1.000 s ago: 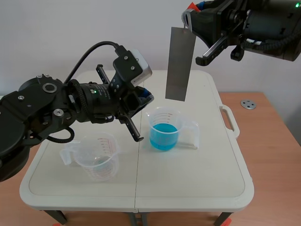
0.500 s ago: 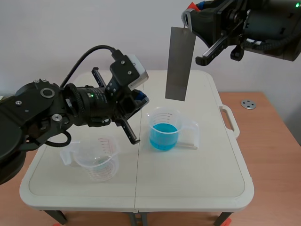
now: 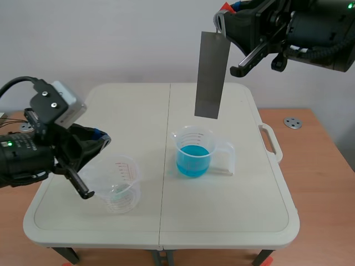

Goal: Hold the metal plate by the orange handle, dip it into the blue solution, take it out and point at it, then put the plate back in the beaker on the left.
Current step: 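Point at the plate with the left hand, then lower the plate into the blue solution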

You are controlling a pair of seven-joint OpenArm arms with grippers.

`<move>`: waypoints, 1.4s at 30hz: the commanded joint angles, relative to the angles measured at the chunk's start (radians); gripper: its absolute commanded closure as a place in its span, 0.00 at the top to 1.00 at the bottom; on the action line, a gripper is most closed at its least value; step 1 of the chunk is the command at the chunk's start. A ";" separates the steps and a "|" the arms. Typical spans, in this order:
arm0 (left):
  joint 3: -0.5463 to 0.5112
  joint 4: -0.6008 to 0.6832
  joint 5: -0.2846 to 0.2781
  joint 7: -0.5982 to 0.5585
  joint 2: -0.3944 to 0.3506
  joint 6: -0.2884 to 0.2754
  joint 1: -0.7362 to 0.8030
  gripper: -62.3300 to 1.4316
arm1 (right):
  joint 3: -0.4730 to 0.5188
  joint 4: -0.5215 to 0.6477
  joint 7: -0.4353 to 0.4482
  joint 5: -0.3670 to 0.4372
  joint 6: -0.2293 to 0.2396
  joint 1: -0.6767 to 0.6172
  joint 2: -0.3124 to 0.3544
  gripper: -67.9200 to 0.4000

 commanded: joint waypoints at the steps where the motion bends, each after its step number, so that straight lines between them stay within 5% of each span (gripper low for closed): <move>1: -0.039 0.030 -0.030 -0.025 -0.024 0.002 0.047 0.05 | 0.000 0.011 0.018 0.018 0.005 0.007 0.002 0.02; 8: -0.240 0.090 -0.134 -0.108 -0.095 0.025 0.305 0.05 | 0.000 0.011 0.018 0.018 0.005 0.007 0.002 0.02; 20: -0.499 0.092 -0.164 -0.263 -0.098 0.025 0.705 0.05 | -0.035 0.002 0.019 0.013 0.005 0.007 0.000 0.02; 30: -0.552 0.088 -0.138 -0.267 -0.098 0.025 0.923 0.05 | -0.040 -0.080 0.060 -0.004 0.005 0.007 -0.003 0.02; 42: -0.552 0.025 -0.088 -0.267 -0.079 0.025 0.935 0.05 | -0.053 -0.177 0.134 -0.056 0.005 0.007 -0.003 0.02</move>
